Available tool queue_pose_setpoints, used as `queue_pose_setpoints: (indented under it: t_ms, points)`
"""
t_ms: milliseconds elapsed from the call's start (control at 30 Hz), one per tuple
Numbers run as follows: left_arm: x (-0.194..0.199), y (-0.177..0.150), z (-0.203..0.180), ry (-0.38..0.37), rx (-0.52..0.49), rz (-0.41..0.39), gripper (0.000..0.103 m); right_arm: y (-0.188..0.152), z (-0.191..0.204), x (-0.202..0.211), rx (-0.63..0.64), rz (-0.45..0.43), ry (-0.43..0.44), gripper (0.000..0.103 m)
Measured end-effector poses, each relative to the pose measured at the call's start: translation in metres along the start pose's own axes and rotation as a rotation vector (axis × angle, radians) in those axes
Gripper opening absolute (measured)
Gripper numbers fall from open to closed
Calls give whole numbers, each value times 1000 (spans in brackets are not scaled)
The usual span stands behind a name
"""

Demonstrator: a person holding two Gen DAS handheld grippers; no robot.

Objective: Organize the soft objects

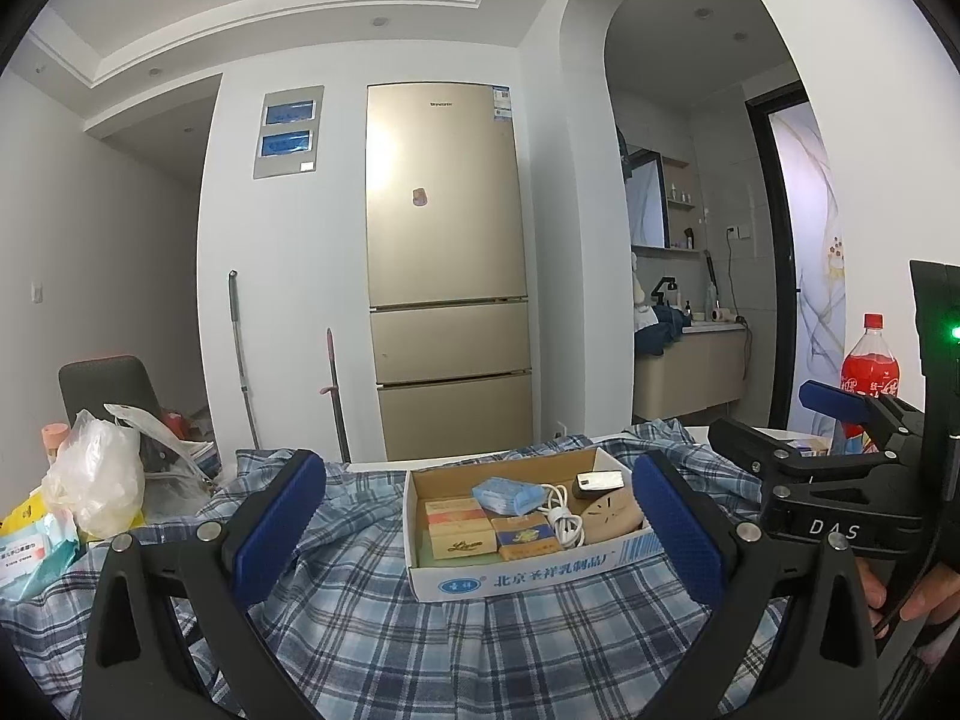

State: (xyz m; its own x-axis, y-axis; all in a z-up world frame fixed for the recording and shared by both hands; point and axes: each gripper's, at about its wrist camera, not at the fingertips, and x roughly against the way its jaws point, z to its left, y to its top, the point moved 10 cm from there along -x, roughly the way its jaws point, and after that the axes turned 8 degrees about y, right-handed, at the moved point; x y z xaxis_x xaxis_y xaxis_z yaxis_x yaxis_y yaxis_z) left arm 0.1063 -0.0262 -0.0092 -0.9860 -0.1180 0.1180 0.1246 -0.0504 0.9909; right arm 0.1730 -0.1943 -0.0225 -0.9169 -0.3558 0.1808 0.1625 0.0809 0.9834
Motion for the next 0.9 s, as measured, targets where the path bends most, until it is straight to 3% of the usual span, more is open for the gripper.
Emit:
queue_pose_setpoints:
  t_ms: [900]
  points:
    - [-3,-3,6,35,20,12,103,1,-2,0,4,-1,2,103]
